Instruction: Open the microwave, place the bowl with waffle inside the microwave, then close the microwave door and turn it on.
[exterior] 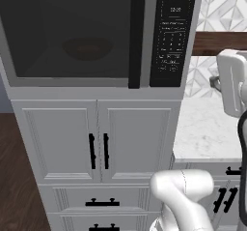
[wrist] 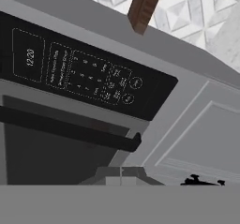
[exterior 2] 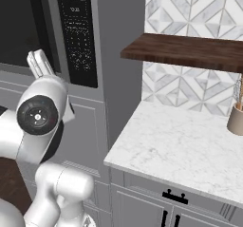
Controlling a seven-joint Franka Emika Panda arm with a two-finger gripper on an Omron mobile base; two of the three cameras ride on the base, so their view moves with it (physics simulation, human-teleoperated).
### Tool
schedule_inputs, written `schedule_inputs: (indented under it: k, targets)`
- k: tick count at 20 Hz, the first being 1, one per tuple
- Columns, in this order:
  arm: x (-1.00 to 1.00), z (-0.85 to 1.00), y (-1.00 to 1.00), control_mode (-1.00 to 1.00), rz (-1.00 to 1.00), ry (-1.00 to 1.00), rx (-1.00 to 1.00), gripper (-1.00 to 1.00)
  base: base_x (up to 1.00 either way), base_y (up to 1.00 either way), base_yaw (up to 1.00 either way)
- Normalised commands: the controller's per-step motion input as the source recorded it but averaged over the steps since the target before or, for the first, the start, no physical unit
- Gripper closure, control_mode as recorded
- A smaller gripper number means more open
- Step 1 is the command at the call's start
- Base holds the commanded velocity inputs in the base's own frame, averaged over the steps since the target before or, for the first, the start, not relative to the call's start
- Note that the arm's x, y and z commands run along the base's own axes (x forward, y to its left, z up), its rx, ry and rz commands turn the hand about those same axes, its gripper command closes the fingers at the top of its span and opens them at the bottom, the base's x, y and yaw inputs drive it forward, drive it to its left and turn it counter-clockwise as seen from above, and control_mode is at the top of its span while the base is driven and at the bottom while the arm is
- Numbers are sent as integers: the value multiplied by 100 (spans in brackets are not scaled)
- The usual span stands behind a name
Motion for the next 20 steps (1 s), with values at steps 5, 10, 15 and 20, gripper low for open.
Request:
schedule_inputs:
  k: [5, 10, 15, 20]
  targets:
    - [35, 0, -14, -100, 0, 0, 1, 100, 0, 0, 0]
    - [39, -8, -11, -100, 0, 0, 2, 100, 0, 0, 0]
    - [46, -33, 0, -100, -3, 0, 0, 100, 0, 0, 0]
    - [42, -17, 0, -100, -5, 0, 0, 100, 0, 0, 0]
